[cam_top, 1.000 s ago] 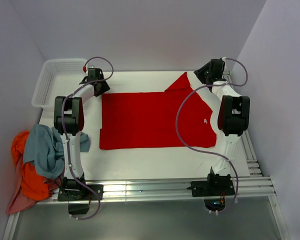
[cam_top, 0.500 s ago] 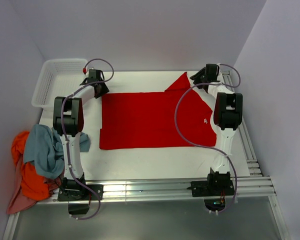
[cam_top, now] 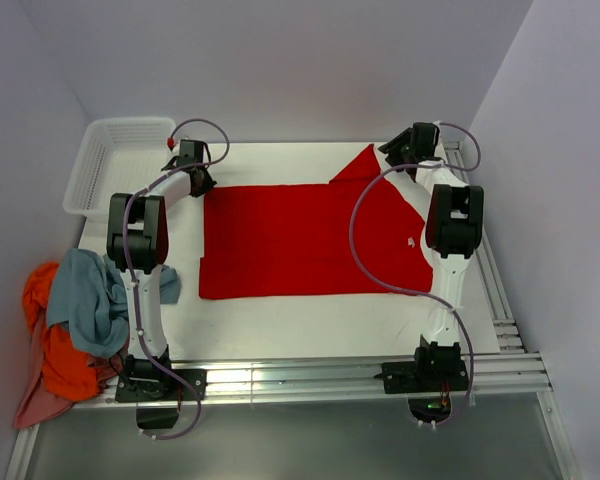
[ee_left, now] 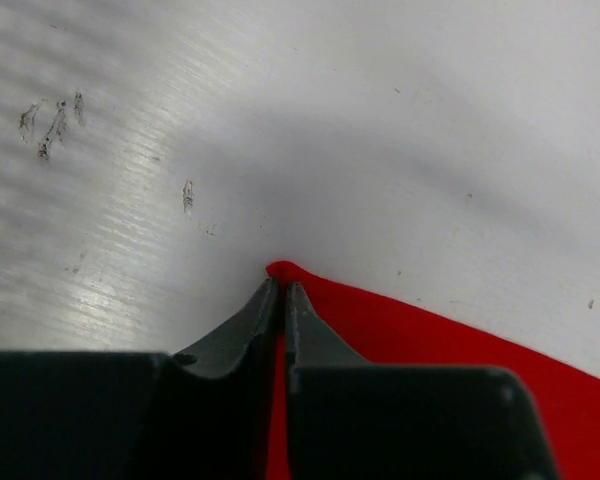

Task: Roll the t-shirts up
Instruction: Fold the tshirt

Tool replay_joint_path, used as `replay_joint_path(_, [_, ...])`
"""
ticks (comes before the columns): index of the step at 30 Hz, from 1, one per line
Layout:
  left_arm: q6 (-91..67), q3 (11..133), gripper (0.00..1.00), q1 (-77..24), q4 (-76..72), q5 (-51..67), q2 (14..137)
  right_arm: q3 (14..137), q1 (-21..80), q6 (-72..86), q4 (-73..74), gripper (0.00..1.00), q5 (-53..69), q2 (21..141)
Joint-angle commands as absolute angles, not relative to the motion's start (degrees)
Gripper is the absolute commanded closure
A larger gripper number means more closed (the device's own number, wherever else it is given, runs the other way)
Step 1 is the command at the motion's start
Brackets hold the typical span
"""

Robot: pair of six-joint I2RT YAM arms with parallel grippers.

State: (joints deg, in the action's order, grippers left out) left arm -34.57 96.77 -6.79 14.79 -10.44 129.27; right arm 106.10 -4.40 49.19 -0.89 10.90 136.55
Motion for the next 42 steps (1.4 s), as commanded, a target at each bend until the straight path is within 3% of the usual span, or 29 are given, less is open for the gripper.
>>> replay_joint_path(1, [-34.0,96.6,0.90,-7.4,18.2,-10.4,129.5,109.2,-4.7,49.5,-3.5,0.48,12.7,138.3])
replay_joint_path(3, [-33.8,96.9,1.00,-7.5,18.3,-10.4,129.6,110.2,-4.7,49.5,-3.1,0.48,13.0,139.5])
replay_joint_path(6, [-33.1,96.2,1.00,-7.5,17.7,-10.0,129.0,112.8,-4.7,49.5,-1.8,0.39,13.2,141.3])
replay_joint_path(8, [-32.8,95.6,1.00,-7.7,16.4,-9.8,128.6,115.0,-4.7,50.1,-1.6,0.38,14.2,142.5])
replay_joint_path(22, [-31.4,96.6,1.00,-8.4,17.1,-10.5,128.8,125.3,-4.7,53.2,-2.5,0.43,18.5,150.6])
replay_joint_path(42, [-30.9,96.5,1.00,-8.4,17.0,-9.1,128.9,129.0,-3.6,58.4,0.5,0.46,17.8,154.3])
